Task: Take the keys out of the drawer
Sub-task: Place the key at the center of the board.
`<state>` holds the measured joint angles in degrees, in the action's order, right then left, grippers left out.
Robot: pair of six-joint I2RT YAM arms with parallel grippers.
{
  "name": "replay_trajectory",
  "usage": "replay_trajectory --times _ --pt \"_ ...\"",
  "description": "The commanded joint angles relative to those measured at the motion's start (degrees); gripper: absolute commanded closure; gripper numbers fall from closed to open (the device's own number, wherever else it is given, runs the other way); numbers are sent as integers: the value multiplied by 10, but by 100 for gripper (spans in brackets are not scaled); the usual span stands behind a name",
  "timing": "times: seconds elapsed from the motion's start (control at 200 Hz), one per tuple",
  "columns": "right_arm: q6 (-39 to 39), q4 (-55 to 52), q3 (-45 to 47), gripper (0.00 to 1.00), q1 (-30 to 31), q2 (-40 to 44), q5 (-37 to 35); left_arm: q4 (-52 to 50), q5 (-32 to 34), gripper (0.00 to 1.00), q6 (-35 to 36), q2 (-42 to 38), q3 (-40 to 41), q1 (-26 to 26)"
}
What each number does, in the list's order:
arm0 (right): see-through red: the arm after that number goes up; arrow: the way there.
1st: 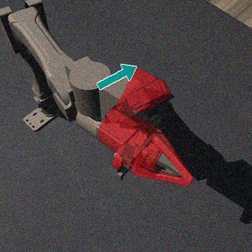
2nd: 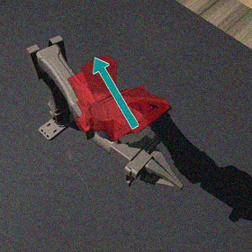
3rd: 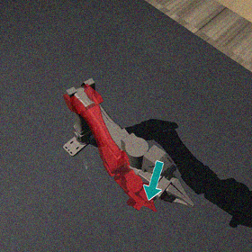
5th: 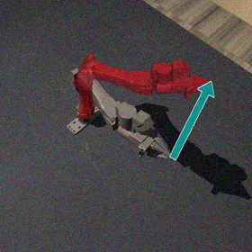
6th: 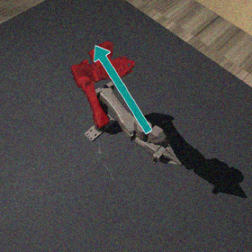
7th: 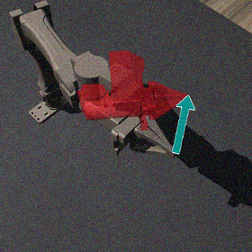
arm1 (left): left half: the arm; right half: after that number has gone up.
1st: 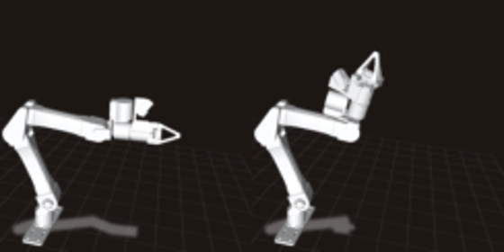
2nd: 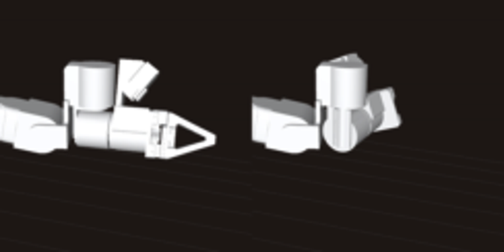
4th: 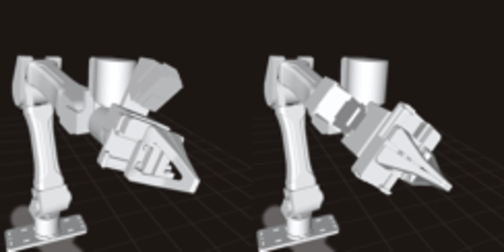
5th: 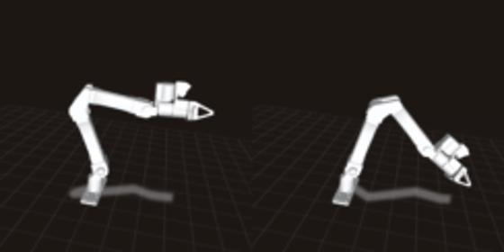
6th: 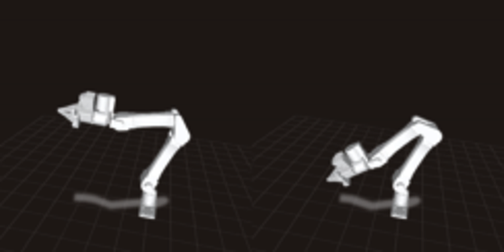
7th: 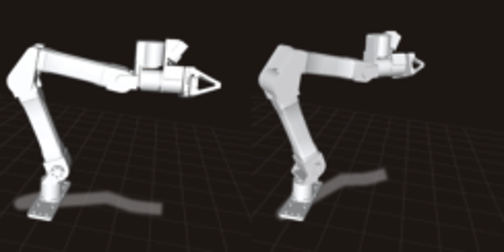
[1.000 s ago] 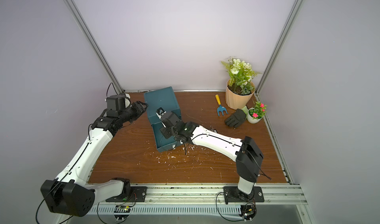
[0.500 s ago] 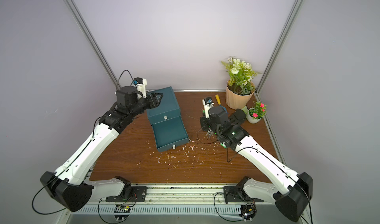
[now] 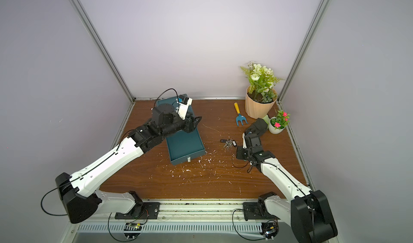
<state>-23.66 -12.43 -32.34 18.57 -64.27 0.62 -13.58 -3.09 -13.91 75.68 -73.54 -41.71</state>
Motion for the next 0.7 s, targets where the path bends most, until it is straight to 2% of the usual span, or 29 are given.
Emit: replay_trajectory --times 0.0,0.235,0.335,0.535,0.696 --pt "-18 60 11 97 -9 -3 22 23 -33 42 26 -21 26 -8" --pt "-9 41 -7 78 -27 -25 37 19 -121 42 57 -31 57 -11" --pt "-5 21 -32 69 -31 -14 39 18 -143 37 56 -34 69 -11" --pt "-5 -10 -131 65 -31 -7 47 22 -142 29 44 -73 105 -11" --pt "-5 -2 -265 63 -26 -77 98 12 -120 30 -6 -130 147 -12"
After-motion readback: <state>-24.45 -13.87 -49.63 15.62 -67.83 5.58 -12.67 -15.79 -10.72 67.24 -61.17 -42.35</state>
